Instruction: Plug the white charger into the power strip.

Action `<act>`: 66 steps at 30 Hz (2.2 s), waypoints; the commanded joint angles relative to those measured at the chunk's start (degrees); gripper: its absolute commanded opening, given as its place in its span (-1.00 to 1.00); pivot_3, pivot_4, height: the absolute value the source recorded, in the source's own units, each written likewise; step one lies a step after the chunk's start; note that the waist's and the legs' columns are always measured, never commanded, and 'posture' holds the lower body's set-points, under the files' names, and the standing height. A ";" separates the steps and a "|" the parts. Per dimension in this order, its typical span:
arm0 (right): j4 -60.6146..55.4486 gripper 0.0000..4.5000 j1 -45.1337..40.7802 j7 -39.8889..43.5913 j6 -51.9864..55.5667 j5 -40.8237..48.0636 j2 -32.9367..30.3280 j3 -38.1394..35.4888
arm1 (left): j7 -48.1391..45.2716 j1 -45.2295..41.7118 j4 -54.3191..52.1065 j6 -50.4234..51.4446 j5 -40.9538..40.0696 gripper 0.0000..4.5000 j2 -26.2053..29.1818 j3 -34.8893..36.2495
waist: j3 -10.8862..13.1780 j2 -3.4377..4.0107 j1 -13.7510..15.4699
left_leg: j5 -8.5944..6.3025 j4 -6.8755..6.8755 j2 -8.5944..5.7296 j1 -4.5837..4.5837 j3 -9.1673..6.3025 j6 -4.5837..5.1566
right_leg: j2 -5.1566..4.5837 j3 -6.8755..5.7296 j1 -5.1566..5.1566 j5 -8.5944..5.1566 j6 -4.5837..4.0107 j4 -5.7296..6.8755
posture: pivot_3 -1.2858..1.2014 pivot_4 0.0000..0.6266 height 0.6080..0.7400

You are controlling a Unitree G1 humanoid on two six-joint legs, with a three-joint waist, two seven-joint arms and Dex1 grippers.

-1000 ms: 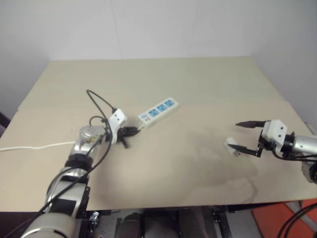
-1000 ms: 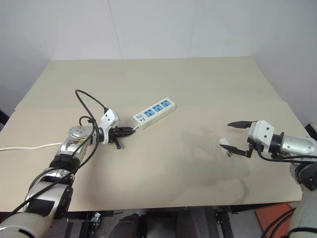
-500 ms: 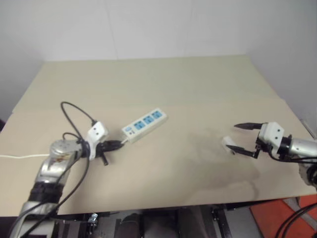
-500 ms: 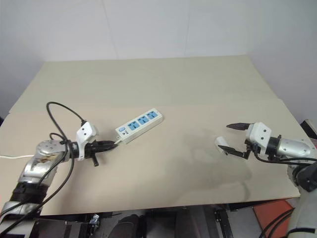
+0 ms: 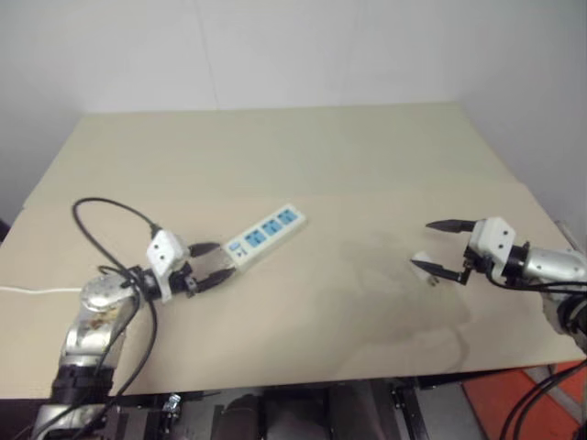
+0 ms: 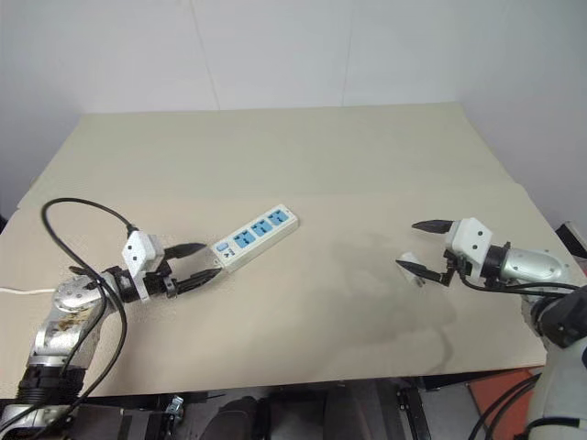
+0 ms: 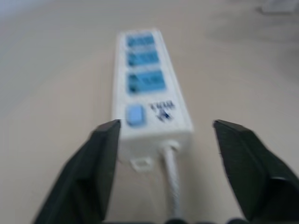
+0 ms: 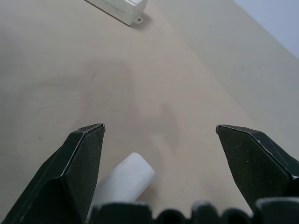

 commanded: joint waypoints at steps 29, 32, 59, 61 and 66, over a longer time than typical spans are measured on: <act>1.71 1.00 -0.28 -1.09 0.09 1.43 -3.60 -1.61 | -1.64 -11.80 28.50 -14.92 2.26 1.00 -10.65 -4.51 | -0.05 -0.10 0.60 | 0.03 0.04 -0.08 0.06 0.07 -0.02 | 0.00 0.00 0.06 0.02 0.00 0.12 | 0.03 -0.52 1.00; 1.71 1.00 -0.32 -1.45 0.05 1.42 -3.59 -1.47 | -2.02 -12.12 28.75 -15.16 1.40 0.73 -11.44 -4.10 | -0.05 -0.09 1.13 | 0.03 0.04 -0.08 0.05 0.09 -0.02 | 0.00 0.00 0.06 0.02 0.00 0.11 | 0.03 -0.52 1.00; 1.71 1.00 -55.43 6.63 115.96 -0.93 21.17 29.27 | -9.50 -12.25 26.39 -14.27 1.03 0.43 -10.14 -6.95 | -0.49 0.35 2.95 | 0.03 0.03 0.05 -0.78 -0.18 -0.07 | 0.05 -0.06 -1.02 0.02 -0.21 0.64 | 0.03 -0.52 1.00; 1.71 1.00 -54.88 1.30 121.05 0.65 22.77 28.22 | -9.51 -11.75 25.89 -14.23 0.89 0.43 -10.44 -7.21 | -0.53 0.35 3.61 | 0.06 0.11 -0.05 -1.16 -0.23 -0.11 | -0.02 -0.11 -1.41 0.08 -0.18 1.00 | 0.03 -0.52 1.00; 1.71 1.00 -52.52 -7.89 127.44 1.99 24.09 24.71 | -9.85 -11.04 25.72 -14.69 1.24 0.43 -10.51 -7.80 | -0.59 0.39 3.76 | 0.05 0.04 -0.21 -1.22 -0.17 -0.10 | -0.02 -0.11 -1.54 0.08 -0.18 0.98 | 0.03 -0.52 1.00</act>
